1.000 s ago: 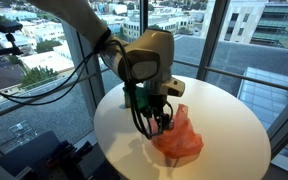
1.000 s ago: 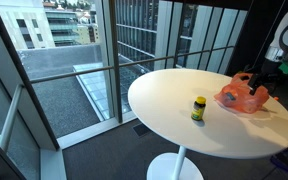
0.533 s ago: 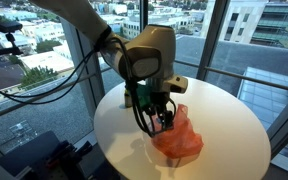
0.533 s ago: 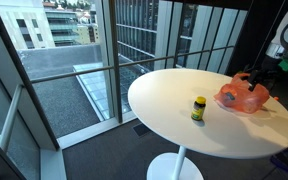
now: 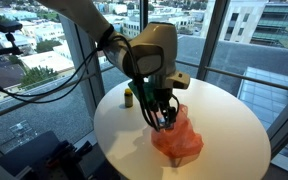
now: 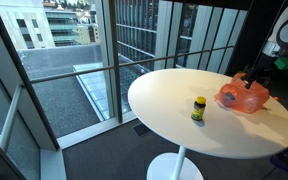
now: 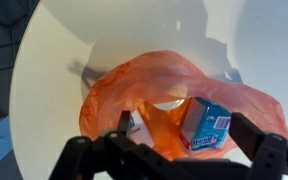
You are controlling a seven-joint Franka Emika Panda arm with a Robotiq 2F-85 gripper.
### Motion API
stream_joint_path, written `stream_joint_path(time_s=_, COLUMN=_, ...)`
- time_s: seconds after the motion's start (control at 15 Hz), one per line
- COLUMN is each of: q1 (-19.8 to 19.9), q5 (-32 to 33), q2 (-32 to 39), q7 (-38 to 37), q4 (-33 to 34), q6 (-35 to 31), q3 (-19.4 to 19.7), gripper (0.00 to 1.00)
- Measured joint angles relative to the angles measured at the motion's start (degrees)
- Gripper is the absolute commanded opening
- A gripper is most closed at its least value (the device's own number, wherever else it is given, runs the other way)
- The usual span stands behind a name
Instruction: Remove the white bottle from the plastic and put it on the table
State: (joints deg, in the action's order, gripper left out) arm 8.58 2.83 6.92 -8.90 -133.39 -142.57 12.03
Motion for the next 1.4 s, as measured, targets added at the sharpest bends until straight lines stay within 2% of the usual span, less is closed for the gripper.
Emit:
stream_joint_path(time_s=0.73, q1=-0.1, q5=0.0, q2=7.53, q7=-0.11, q4=3.9, q6=-1.83, q3=-0.23, gripper=1.0)
stream_joint_path(time_s=1.4, q1=-0.14, q5=0.0, q2=7.75, q7=0.21, q4=3.77, q6=-0.05, q3=-0.47, gripper=1.0)
